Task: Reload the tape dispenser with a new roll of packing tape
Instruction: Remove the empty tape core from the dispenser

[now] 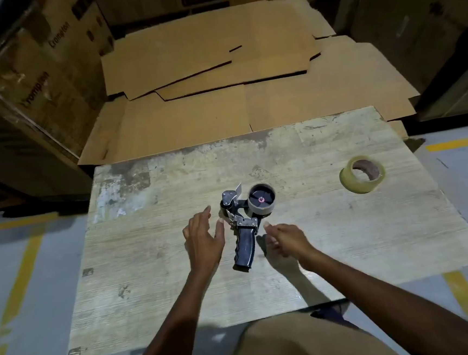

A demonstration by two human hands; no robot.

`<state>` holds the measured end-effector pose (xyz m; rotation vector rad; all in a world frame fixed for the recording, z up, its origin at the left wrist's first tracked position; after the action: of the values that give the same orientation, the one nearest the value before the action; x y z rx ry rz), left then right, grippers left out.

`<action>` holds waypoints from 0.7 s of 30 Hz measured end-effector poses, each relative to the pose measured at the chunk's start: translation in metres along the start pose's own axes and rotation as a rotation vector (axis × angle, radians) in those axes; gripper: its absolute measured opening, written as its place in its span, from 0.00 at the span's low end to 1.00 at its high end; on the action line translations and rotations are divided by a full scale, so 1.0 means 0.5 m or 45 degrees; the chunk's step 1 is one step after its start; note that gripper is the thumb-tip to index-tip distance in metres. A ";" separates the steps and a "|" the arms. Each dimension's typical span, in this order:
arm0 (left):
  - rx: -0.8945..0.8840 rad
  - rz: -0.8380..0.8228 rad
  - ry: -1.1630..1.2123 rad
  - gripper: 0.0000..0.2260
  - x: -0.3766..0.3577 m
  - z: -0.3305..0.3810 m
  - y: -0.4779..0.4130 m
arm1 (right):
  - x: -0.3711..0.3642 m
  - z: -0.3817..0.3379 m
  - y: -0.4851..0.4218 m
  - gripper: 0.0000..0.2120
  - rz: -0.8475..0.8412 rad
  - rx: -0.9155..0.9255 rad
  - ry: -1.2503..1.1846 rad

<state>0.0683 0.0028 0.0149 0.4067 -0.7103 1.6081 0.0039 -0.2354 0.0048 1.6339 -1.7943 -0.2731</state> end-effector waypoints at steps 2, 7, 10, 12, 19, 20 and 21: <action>0.018 0.009 0.008 0.21 0.015 0.001 -0.002 | -0.048 0.016 -0.011 0.26 -0.196 -0.211 -0.151; 0.029 -0.005 -0.013 0.21 0.045 -0.012 0.002 | -0.131 0.011 -0.014 0.28 -0.429 -0.439 -0.481; 0.027 -0.013 -0.002 0.21 0.055 -0.017 -0.002 | -0.154 -0.003 -0.018 0.28 -0.424 -0.431 -0.636; 0.022 -0.028 0.018 0.20 0.057 -0.013 -0.003 | -0.164 -0.004 -0.028 0.31 -0.354 -0.415 -0.708; -0.031 -0.141 0.094 0.18 0.049 0.022 -0.020 | -0.123 -0.043 -0.033 0.25 -0.252 -0.428 -0.857; -0.047 -0.132 0.112 0.18 0.050 0.030 -0.028 | -0.110 -0.055 -0.035 0.24 -0.271 -0.408 -0.902; -0.063 -0.119 0.129 0.17 0.051 0.038 -0.036 | -0.096 -0.069 -0.032 0.22 -0.286 -0.402 -0.937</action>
<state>0.0789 0.0105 0.0492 0.3157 -0.6440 1.5089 0.0361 -0.1837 0.0048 1.6082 -1.9205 -1.3317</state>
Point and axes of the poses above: each hand's wrist, its own y-axis away from the middle knuckle, its own x-axis out of the back of the hand, z = x × y, the point moved 7 cm from there along -y, towards the middle knuckle, and after that the axes turned 7 degrees about y, right-handed, at the moved point
